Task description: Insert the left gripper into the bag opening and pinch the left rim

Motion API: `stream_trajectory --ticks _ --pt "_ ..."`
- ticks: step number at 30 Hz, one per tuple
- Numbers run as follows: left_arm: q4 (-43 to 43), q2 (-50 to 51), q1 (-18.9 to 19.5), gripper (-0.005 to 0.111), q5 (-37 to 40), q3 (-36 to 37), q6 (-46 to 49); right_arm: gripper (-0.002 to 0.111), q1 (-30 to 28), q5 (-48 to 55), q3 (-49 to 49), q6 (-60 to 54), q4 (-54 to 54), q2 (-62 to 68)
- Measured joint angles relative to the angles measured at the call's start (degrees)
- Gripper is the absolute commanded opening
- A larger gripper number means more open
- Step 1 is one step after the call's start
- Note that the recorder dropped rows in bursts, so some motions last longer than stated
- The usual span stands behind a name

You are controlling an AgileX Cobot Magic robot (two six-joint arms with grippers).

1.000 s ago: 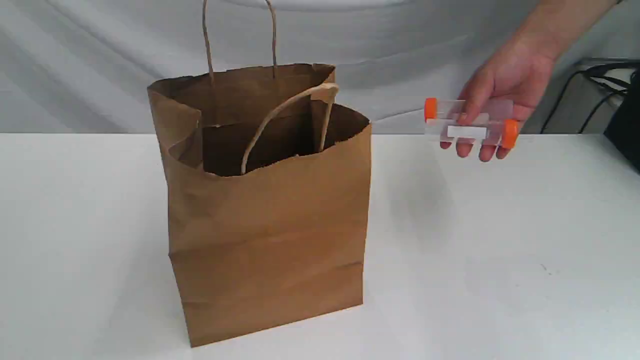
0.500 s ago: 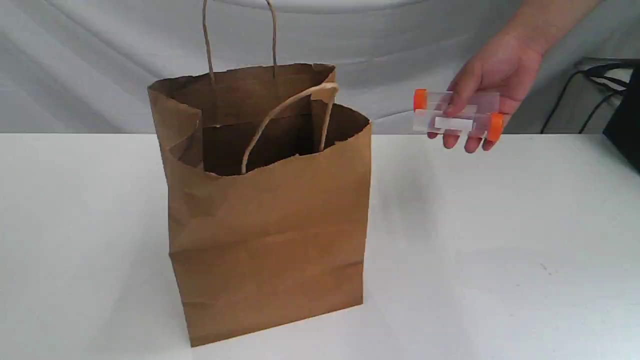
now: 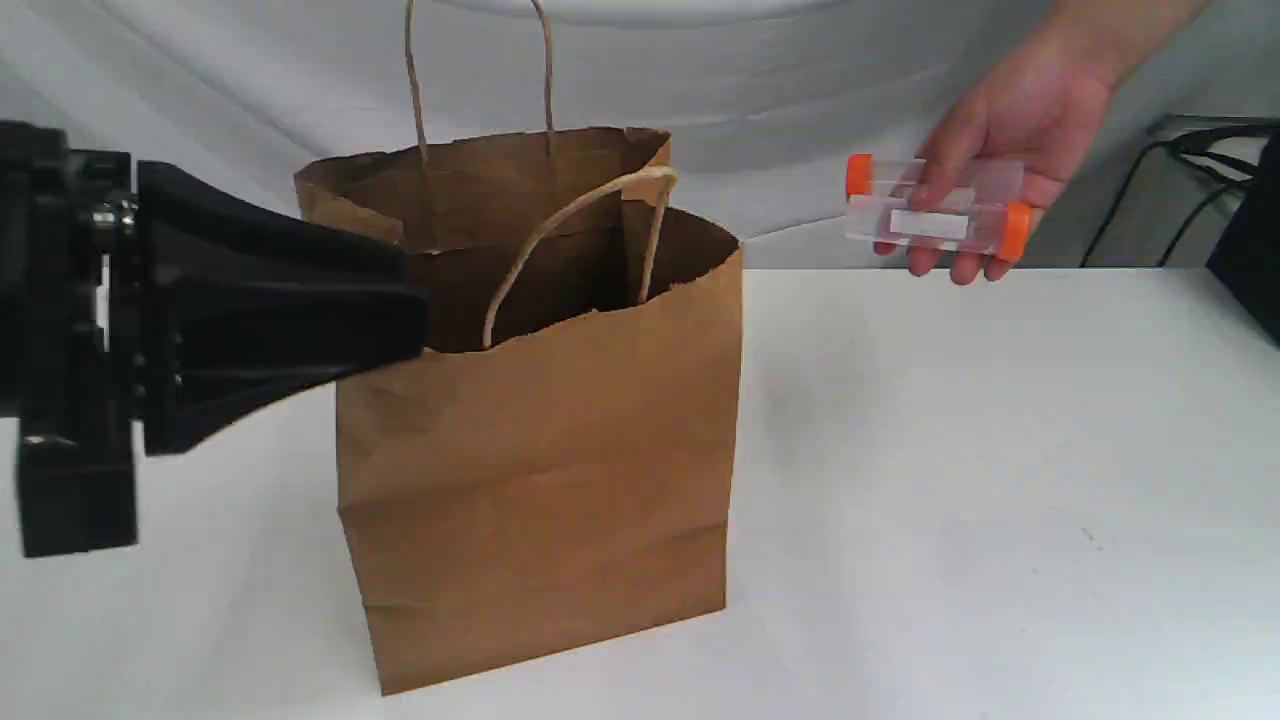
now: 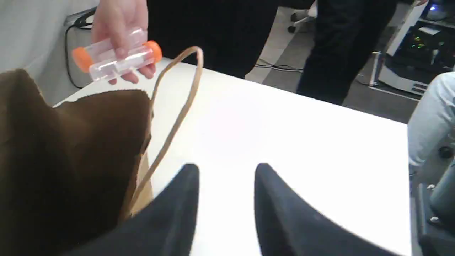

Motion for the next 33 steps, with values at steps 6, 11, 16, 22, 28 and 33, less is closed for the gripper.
stream_trajectory --ticks 6,11,16,22,28,33 --pt "0.09 0.08 -6.15 0.056 13.46 1.34 2.68 0.0 0.0 0.93 -0.37 -1.49 1.4 3.04" --pt "-0.01 0.08 -11.93 0.056 24.43 1.34 5.91 0.0 0.0 0.7 -0.41 -4.57 5.58 5.43" --pt "-0.13 2.33 -15.07 0.056 28.43 1.34 6.51 0.0 0.0 0.7 -0.5 -8.63 10.47 8.43" --pt "-0.13 6.65 -16.03 0.055 29.44 1.34 6.76 0.0 0.0 0.61 -0.5 -9.09 11.48 11.62" --pt "-4.94 9.17 -16.03 0.048 29.55 1.23 9.82 0.0 0.0 0.61 -0.5 -10.47 11.71 13.95" --pt "-11.22 9.28 -16.03 0.043 28.78 -0.15 13.87 0.0 0.0 0.61 -0.5 -11.4 11.92 15.25"
